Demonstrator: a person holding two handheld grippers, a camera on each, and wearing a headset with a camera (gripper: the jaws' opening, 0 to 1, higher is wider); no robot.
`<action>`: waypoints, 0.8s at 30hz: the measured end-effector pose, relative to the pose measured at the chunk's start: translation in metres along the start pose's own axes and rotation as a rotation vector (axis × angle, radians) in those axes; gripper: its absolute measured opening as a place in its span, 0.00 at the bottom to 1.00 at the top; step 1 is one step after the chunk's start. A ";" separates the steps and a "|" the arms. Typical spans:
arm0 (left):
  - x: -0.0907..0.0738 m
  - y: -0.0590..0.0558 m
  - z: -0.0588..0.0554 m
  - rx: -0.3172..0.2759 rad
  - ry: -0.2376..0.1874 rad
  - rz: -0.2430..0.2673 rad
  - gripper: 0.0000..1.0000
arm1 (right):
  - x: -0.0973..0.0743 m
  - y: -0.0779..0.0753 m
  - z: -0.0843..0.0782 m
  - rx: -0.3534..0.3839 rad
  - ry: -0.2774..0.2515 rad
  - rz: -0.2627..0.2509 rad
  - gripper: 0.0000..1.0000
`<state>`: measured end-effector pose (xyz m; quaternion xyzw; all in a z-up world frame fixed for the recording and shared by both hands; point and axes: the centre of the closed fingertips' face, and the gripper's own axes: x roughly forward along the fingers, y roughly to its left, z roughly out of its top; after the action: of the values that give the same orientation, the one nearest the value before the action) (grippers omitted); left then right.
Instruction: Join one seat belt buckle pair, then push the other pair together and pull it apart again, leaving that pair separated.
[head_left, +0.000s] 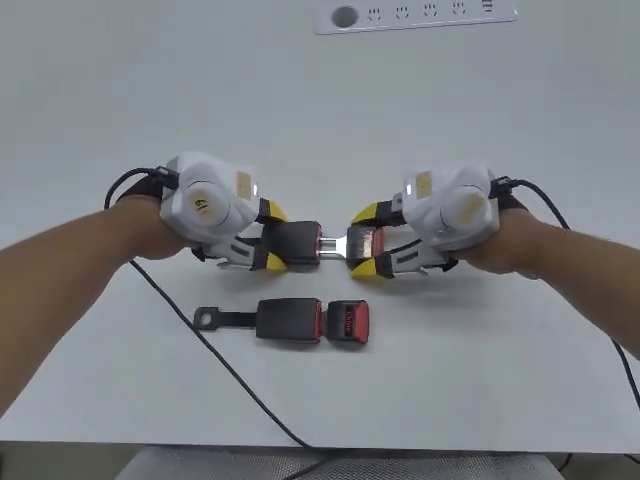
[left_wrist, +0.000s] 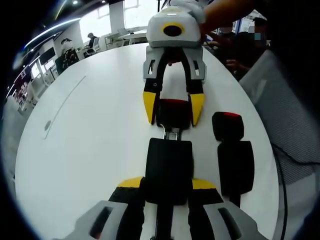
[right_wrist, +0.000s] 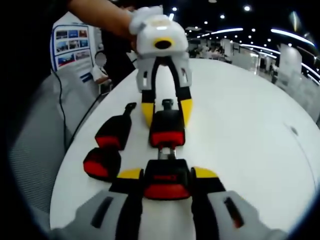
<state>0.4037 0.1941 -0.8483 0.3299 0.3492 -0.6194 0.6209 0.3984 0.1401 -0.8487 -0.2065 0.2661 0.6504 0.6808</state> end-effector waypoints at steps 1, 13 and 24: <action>0.000 0.000 0.000 0.003 0.000 -0.002 0.34 | 0.003 0.001 0.003 -0.003 -0.005 0.002 0.37; 0.000 0.000 0.000 0.024 0.004 -0.007 0.34 | 0.007 0.002 0.006 -0.006 0.025 0.009 0.37; 0.000 0.001 -0.001 0.033 0.009 -0.012 0.33 | 0.018 0.001 0.012 0.000 0.042 -0.006 0.35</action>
<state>0.4045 0.1944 -0.8489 0.3406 0.3436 -0.6274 0.6102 0.3991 0.1615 -0.8510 -0.2212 0.2798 0.6439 0.6768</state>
